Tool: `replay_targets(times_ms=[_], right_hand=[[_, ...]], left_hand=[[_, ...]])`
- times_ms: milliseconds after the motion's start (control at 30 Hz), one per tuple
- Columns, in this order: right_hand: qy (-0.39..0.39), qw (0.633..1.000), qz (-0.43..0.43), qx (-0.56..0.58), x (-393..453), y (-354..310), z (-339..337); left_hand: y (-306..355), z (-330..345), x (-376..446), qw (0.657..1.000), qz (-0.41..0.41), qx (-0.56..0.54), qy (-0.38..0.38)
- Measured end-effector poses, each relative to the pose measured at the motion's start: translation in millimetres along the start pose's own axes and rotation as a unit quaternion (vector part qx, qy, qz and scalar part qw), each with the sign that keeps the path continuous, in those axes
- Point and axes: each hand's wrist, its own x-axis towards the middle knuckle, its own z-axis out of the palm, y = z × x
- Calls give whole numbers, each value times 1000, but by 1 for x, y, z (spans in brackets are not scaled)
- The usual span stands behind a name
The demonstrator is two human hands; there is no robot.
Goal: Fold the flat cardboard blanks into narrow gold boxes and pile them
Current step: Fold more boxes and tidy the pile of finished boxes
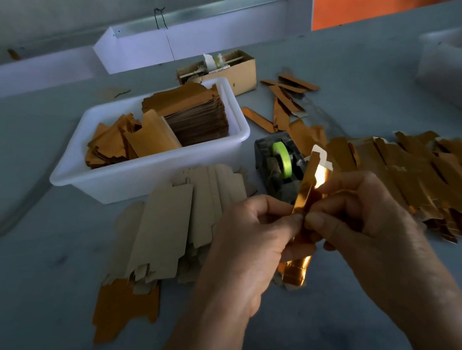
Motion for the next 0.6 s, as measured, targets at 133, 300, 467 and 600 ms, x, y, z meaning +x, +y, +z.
replay_targets(times_ms=[133, 300, 467, 600], right_hand=[[9, 1000, 19, -6, -1, -2, 2], [29, 998, 34, -33, -2, -6, 4], [34, 997, 47, -55, -3, -9, 5], [32, 993, 53, -96, -5, -9, 8]], left_hand=[[0, 1, -3, 1000, 4, 2, -1], [0, -4, -2, 1000, 4, 0, -31], [-3, -4, -5, 1000, 9, 6, -24], [-7, -2, -6, 997, 41, 68, 7]])
